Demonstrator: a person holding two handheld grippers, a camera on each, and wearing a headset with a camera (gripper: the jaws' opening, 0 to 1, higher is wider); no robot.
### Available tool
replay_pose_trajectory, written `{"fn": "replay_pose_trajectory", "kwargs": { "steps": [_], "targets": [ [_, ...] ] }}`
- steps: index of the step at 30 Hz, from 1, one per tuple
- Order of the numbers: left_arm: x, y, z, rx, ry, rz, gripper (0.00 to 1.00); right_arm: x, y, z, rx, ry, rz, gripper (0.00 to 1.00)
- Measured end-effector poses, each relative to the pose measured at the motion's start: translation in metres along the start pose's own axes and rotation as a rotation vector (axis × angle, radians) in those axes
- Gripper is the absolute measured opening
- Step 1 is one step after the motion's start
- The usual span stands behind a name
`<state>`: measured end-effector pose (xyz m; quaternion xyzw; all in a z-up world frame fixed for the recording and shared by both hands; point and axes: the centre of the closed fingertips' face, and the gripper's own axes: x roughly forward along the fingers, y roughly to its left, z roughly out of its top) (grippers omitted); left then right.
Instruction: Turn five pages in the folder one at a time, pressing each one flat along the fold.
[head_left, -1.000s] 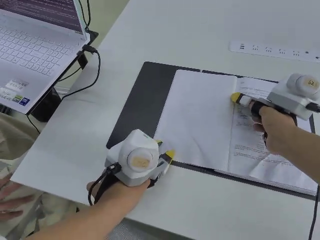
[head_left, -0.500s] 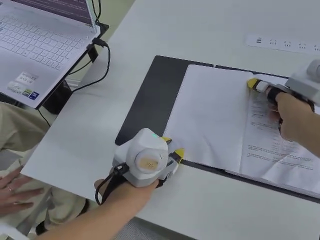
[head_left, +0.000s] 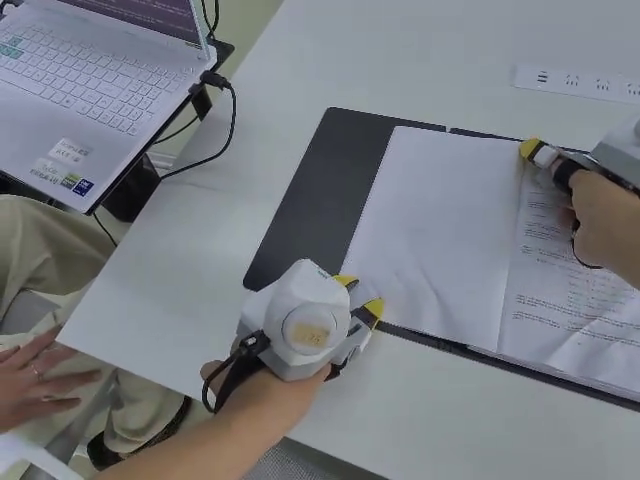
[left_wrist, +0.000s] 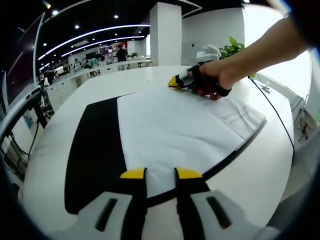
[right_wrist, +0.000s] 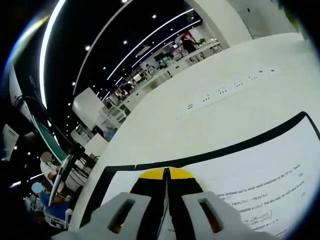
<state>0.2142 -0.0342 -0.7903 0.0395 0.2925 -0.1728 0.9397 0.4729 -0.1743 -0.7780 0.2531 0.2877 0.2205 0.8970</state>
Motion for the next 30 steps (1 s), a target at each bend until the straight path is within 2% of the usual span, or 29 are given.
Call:
{"fn": "replay_pose_trajectory", "kwargs": {
  "steps": [10, 22, 30],
  "targets": [
    [0.001, 0.000, 0.000, 0.002, 0.000, 0.000, 0.20, -0.013, 0.007, -0.008, 0.005, 0.020, 0.010, 0.00],
    [0.001, 0.001, 0.000, 0.006, -0.001, -0.001, 0.20, -0.039, 0.016, -0.032, 0.011, 0.066, 0.043, 0.00],
    [0.001, 0.001, 0.000, 0.007, 0.001, -0.001, 0.20, -0.053, 0.022, -0.046, 0.020, 0.074, 0.062, 0.00]
  ]
}}
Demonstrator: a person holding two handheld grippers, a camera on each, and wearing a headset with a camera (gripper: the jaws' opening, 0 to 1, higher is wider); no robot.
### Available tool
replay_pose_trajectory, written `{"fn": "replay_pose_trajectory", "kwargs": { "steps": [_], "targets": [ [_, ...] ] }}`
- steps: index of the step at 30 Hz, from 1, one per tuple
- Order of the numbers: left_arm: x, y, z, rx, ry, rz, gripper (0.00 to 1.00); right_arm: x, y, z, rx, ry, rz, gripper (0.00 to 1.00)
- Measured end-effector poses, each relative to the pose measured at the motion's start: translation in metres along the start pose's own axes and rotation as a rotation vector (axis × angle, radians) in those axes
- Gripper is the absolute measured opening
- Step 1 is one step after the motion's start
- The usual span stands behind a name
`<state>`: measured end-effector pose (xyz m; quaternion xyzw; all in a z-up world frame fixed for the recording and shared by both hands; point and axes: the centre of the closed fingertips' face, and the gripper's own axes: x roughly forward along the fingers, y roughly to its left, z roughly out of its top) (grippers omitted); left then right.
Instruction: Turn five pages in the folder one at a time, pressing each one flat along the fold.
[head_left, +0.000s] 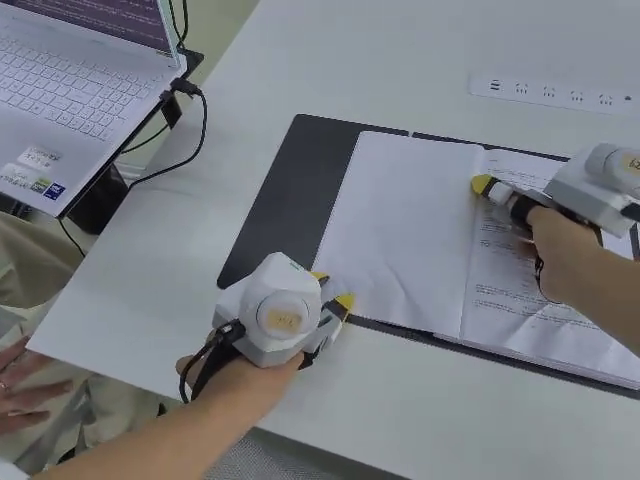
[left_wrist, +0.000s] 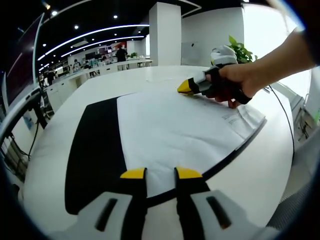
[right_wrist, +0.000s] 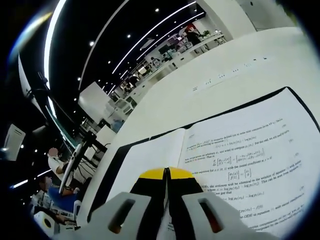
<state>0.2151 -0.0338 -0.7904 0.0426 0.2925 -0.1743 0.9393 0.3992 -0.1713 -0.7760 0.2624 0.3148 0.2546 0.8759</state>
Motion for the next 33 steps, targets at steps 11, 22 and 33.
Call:
{"fn": "replay_pose_trajectory", "kwargs": {
  "steps": [11, 22, 33],
  "targets": [
    [0.000, -0.001, 0.000, 0.005, -0.002, -0.001, 0.20, -0.017, 0.011, -0.016, 0.015, 0.012, 0.011, 0.00],
    [0.001, 0.000, -0.002, 0.005, -0.005, 0.001, 0.20, -0.043, 0.031, -0.037, 0.020, 0.023, 0.024, 0.00],
    [0.001, 0.000, -0.002, -0.002, -0.007, 0.006, 0.20, -0.063, 0.043, -0.053, 0.033, 0.058, 0.047, 0.00]
  ]
}}
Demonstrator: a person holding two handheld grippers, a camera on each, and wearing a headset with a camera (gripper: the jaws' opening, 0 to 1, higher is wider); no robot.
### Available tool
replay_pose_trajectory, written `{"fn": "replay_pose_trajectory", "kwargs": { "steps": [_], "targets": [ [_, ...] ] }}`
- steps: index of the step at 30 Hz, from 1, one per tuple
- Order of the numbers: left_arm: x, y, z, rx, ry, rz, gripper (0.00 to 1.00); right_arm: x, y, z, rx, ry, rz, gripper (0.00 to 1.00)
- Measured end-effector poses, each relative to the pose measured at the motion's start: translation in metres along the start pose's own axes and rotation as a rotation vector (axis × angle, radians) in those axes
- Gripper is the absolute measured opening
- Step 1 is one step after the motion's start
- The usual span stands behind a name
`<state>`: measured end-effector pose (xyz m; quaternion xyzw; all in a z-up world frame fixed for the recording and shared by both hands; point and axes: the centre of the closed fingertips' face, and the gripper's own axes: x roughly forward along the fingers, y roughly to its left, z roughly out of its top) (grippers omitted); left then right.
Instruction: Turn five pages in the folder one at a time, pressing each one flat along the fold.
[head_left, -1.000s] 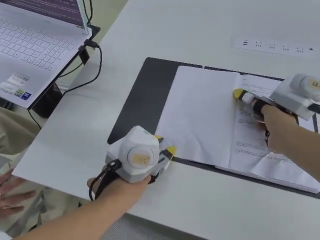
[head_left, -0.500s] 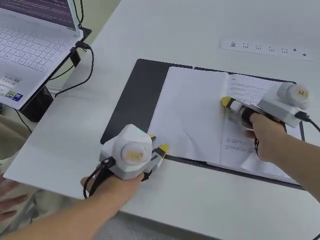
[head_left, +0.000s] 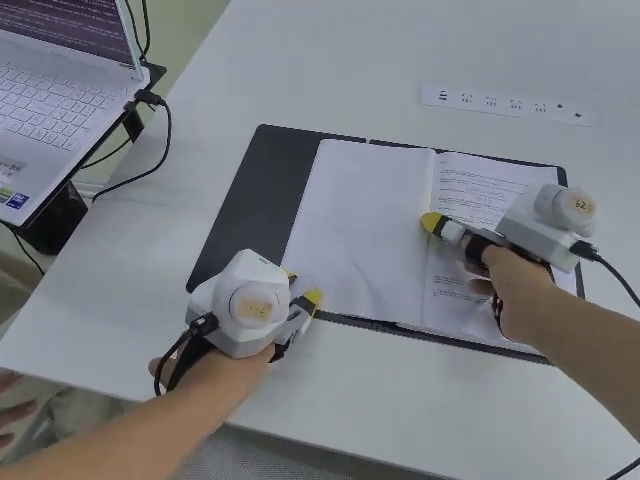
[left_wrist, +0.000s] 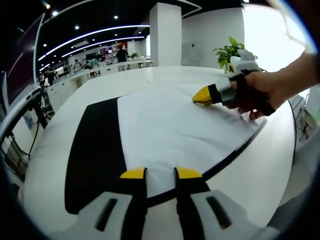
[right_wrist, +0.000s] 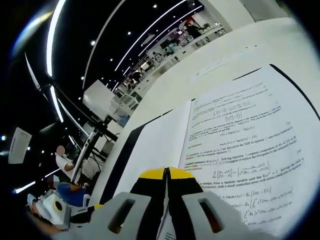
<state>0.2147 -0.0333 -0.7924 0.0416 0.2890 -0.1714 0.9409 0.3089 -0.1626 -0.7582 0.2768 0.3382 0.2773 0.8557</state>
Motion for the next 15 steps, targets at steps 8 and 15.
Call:
{"fn": "replay_pose_trajectory", "kwargs": {
  "steps": [8, 15],
  "targets": [
    [-0.001, 0.000, 0.000, 0.000, -0.002, 0.000, 0.20, -0.012, 0.008, -0.021, 0.004, 0.046, 0.028, 0.00],
    [-0.002, -0.001, 0.001, -0.005, -0.002, 0.002, 0.20, -0.019, 0.012, -0.034, -0.001, 0.067, 0.032, 0.00]
  ]
}}
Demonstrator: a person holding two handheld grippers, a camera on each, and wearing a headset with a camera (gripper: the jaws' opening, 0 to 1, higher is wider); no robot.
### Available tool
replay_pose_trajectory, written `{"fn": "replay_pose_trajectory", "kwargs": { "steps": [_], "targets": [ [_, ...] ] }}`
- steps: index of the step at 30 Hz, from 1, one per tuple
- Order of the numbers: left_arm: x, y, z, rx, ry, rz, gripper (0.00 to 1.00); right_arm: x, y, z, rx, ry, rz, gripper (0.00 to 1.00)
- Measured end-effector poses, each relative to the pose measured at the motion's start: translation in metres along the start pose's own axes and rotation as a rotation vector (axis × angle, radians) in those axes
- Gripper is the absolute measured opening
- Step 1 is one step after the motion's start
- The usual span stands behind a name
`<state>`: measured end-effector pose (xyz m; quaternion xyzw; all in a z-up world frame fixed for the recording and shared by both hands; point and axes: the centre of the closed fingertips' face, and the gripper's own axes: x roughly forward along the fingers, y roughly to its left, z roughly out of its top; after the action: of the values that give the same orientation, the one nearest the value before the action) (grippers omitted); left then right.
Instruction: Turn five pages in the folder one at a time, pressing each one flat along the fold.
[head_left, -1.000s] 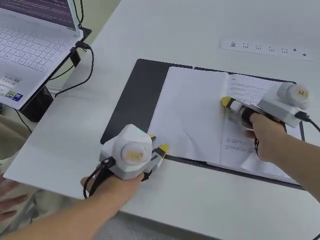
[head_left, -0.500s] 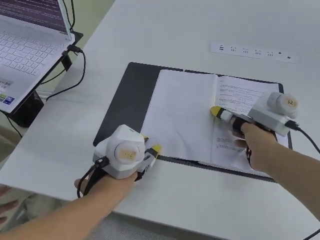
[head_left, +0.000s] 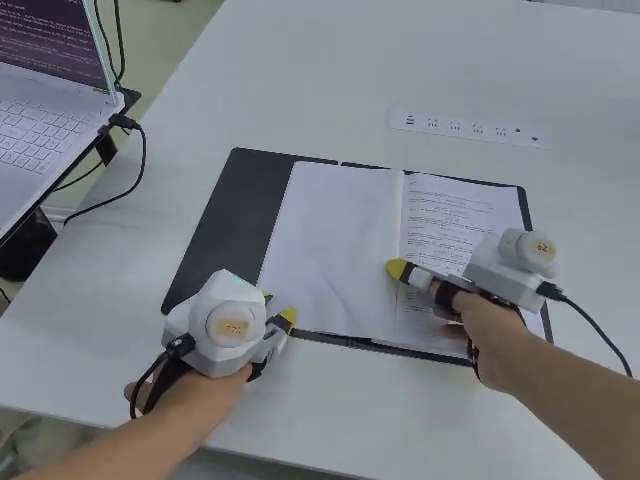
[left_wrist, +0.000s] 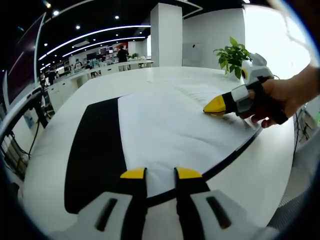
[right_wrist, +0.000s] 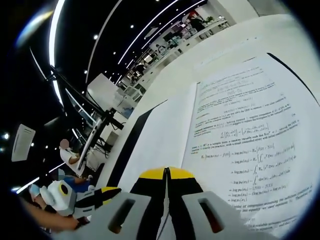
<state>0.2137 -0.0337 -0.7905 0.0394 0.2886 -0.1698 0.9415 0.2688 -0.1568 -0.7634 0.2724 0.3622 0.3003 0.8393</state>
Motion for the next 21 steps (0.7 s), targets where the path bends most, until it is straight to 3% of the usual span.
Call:
{"fn": "replay_pose_trajectory", "kwargs": {
  "steps": [7, 21],
  "targets": [
    [-0.001, 0.000, 0.001, -0.007, -0.008, 0.003, 0.20, -0.002, -0.010, -0.012, 0.022, 0.010, 0.004, 0.00],
    [-0.003, -0.001, 0.001, -0.009, -0.012, 0.002, 0.20, -0.017, -0.006, -0.036, 0.043, 0.029, 0.008, 0.00]
  ]
}}
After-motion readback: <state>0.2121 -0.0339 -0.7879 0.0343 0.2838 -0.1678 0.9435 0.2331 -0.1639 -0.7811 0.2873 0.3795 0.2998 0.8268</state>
